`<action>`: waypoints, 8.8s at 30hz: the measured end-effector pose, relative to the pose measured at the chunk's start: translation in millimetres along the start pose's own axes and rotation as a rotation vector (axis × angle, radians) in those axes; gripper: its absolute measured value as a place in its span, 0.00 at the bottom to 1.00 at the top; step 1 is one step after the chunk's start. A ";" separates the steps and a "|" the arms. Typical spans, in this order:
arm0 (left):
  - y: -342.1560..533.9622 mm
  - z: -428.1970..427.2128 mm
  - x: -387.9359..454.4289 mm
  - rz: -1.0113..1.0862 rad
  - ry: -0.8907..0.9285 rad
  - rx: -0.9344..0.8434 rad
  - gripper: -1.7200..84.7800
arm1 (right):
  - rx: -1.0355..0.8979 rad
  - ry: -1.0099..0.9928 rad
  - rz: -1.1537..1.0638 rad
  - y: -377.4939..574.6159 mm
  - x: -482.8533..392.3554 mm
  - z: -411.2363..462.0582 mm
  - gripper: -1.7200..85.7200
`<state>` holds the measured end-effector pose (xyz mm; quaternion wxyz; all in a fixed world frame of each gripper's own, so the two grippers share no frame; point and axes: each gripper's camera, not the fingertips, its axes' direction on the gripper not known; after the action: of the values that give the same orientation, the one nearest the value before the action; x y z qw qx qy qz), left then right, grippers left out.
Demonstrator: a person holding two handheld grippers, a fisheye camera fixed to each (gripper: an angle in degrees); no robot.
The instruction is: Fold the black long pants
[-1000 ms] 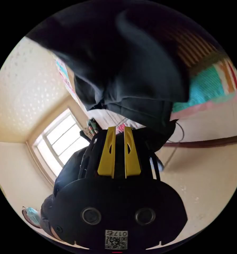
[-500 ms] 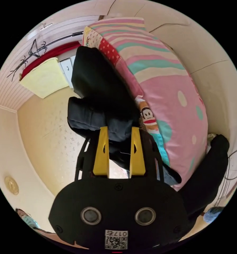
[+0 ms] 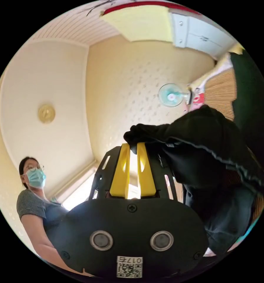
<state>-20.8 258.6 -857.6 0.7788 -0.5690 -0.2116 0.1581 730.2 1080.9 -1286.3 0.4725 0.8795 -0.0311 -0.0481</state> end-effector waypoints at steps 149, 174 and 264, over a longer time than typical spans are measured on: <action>-343.8 4.9 -131.5 -0.378 0.220 -0.710 0.05 | -1.813 0.089 -0.115 80.1 -243.9 398.5 0.05; -217.5 -3.7 -195.5 -0.951 0.572 -0.346 0.02 | -1.003 0.870 0.285 -100.7 24.4 630.3 0.16; -134.2 -73.0 -369.1 -0.523 0.549 -0.804 0.07 | -1.478 0.921 0.407 288.8 -30.6 436.5 0.07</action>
<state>-300.5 -21.5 -804.1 0.5399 -0.7704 -0.1788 -0.2882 647.3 563.3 -1283.4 0.8836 0.2602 0.0450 0.3867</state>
